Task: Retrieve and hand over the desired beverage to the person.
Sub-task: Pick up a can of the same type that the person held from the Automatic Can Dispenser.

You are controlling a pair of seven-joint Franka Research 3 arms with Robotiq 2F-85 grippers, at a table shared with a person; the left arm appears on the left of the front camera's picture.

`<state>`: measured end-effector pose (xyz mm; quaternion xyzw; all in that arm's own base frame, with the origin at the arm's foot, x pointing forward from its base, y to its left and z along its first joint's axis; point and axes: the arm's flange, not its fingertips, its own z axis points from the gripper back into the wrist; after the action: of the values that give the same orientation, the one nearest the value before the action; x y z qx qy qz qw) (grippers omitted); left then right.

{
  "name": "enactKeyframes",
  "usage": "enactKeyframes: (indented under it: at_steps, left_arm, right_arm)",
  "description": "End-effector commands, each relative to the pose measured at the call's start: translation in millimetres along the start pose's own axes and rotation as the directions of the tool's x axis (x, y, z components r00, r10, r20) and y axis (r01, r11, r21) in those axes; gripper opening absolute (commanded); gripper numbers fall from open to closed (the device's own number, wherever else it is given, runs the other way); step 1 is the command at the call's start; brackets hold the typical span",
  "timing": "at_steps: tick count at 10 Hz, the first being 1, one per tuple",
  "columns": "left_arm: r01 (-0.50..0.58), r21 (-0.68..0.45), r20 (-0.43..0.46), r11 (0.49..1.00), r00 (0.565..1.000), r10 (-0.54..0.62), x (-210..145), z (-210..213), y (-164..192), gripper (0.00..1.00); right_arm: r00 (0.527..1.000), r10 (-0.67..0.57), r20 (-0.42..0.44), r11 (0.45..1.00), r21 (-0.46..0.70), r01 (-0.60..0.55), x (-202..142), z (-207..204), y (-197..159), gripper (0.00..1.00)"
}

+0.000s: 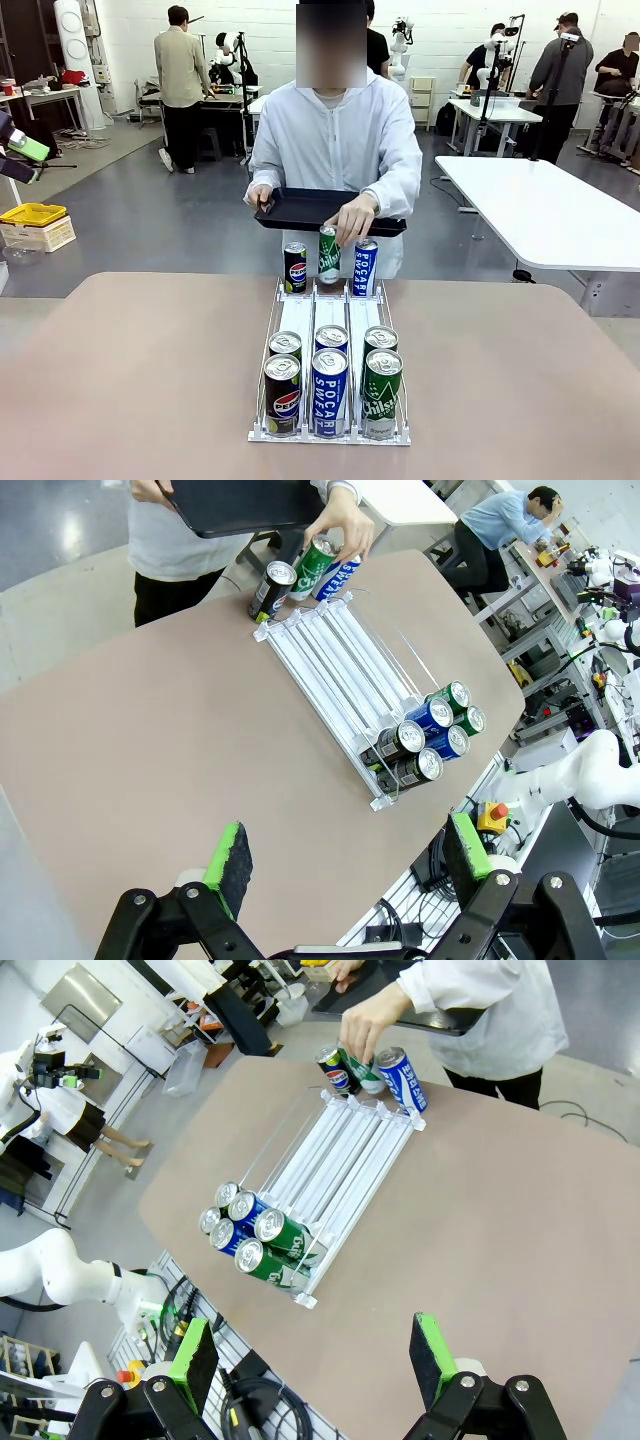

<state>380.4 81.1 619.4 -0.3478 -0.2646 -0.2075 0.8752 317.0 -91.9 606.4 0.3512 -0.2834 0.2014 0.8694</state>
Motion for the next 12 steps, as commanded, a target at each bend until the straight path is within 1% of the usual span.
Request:
enactKeyframes:
  at_steps: [1, 12]
  left_arm:
    - [0.021, -0.013, 0.013, 1.000, 1.000, -0.021, 0.9, 1.3, 1.8, 1.00]
    - [0.021, -0.013, 0.013, 1.000, 1.000, -0.021, 0.9, 1.3, 1.8, 1.00]
  right_arm:
    - [1.000, 0.009, 0.019, 1.000, 0.028, -0.010, 5.0, -0.4, -1.1, 1.00]
    - [1.000, 0.009, 0.019, 1.000, 0.028, -0.010, 5.0, -0.4, -1.1, 1.00]
